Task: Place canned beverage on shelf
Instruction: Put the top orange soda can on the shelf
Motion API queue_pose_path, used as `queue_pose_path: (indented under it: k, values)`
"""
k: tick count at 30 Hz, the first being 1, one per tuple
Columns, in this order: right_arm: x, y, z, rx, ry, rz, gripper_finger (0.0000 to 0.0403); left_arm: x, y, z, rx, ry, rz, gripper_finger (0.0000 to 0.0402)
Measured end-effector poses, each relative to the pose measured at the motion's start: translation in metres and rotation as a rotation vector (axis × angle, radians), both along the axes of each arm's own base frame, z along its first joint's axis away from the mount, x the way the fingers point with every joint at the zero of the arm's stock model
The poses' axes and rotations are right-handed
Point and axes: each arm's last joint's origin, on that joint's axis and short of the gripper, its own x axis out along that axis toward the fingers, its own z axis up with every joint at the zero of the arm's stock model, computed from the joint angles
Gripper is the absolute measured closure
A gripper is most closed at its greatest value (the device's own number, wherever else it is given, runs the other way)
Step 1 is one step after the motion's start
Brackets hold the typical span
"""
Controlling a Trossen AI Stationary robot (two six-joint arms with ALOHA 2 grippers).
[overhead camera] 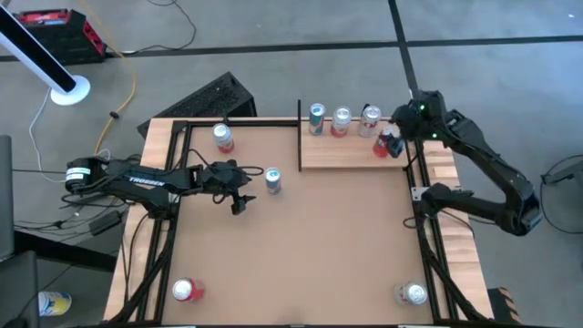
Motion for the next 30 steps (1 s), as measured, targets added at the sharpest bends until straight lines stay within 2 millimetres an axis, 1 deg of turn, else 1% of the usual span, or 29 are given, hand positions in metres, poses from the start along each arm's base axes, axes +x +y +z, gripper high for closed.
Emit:
queue_pose_path:
  k: [3, 7, 10, 15, 16, 21, 23, 25, 30]
  values:
    - [0.007, 0.009, -0.006, 0.051, 0.068, -0.005, 0.0094, 0.000, 0.000, 0.000, 0.000, -0.001, 0.000, 0.0088]
    - [0.022, 0.017, -0.015, 0.077, 0.168, 0.036, 0.0153, 0.001, 0.000, 0.001, 0.002, -0.010, 0.000, 0.0088]
    - [0.033, 0.020, -0.019, 0.055, 0.227, 0.062, 0.0223, 0.001, 0.000, 0.001, 0.003, -0.017, 0.000, 0.0088]
    - [0.047, 0.019, -0.029, 0.004, 0.357, -0.005, 0.0370, 0.001, 0.000, 0.002, 0.004, -0.019, 0.000, 0.0088]
    - [0.048, 0.018, -0.031, -0.006, 0.385, -0.017, 0.0383, 0.001, 0.000, 0.002, 0.004, -0.020, 0.000, 0.0088]
    - [0.056, 0.014, -0.042, 0.012, 0.475, -0.040, 0.0377, 0.001, 0.000, 0.001, 0.004, -0.019, 0.000, 0.0088]
    - [0.057, 0.013, -0.046, 0.029, 0.507, -0.039, 0.0382, 0.001, 0.000, 0.001, 0.004, -0.017, 0.000, 0.0088]
    - [0.058, 0.011, -0.048, 0.017, 0.539, -0.058, 0.0387, 0.001, 0.000, 0.001, 0.004, -0.017, 0.000, 0.0088]
    - [0.055, 0.010, -0.050, 0.004, 0.603, -0.090, 0.0387, 0.001, 0.000, 0.001, 0.003, -0.017, 0.000, 0.0088]
